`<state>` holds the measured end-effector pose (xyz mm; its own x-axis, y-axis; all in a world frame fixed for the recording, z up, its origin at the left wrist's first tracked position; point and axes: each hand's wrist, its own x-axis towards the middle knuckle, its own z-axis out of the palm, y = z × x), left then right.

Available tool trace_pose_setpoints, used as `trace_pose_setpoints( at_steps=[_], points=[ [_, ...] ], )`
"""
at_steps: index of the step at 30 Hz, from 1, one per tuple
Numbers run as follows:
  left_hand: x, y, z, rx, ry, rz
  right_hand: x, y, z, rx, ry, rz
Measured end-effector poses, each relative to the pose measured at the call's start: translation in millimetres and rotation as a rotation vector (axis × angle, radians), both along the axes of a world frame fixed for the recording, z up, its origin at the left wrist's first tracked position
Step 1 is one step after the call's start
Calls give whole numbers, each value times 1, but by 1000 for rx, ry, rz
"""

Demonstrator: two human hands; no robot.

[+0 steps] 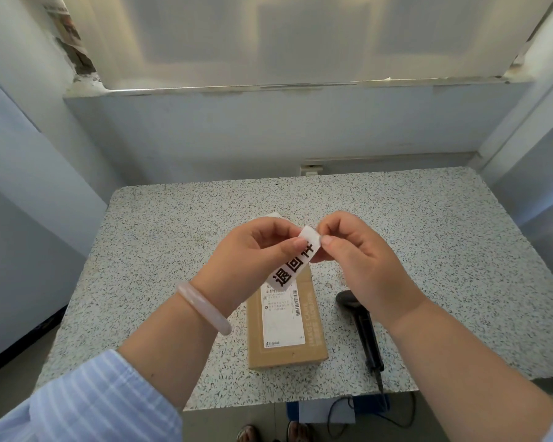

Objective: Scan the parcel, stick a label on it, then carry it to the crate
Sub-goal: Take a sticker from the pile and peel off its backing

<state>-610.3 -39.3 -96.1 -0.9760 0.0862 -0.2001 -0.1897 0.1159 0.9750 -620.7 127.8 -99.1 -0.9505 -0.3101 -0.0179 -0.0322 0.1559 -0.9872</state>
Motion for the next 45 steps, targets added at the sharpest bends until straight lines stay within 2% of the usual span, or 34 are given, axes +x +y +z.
trace_pose_setpoints(
  at_steps=[8, 12, 24, 27, 29, 34, 35, 38, 39, 45],
  points=[
    [1, 2, 2, -120, 41, 12, 1, -1, -3, 55, 14, -94],
    [3, -3, -2, -53, -18, 4, -1, 2, -7, 17, -39, -239],
    [10, -13, 0, -117, -11, 34, 2, 5, -11, -14, -71, -342],
    [11, -12, 0, -151, 0, 45, 2, 5, -11, -82, -125, -359],
    [11, -10, 0, -172, 0, 41, 1, 4, -8, -123, -179, -248],
    [11, -9, 0, -218, 15, 46, 0, 3, -4, -459, -427, -117],
    [11, -8, 0, -224, 16, 49, 0, 3, -4, -433, -423, -106],
    [12, -8, -1, -218, 26, 44, 2, 3, -5, -138, -229, -84],
    [12, -8, 0, -190, 25, 40, 2, 3, -6, -97, -189, -105],
    [13, -11, 0, -47, -14, 39, -1, 5, -4, -131, -166, -144]
  ],
)
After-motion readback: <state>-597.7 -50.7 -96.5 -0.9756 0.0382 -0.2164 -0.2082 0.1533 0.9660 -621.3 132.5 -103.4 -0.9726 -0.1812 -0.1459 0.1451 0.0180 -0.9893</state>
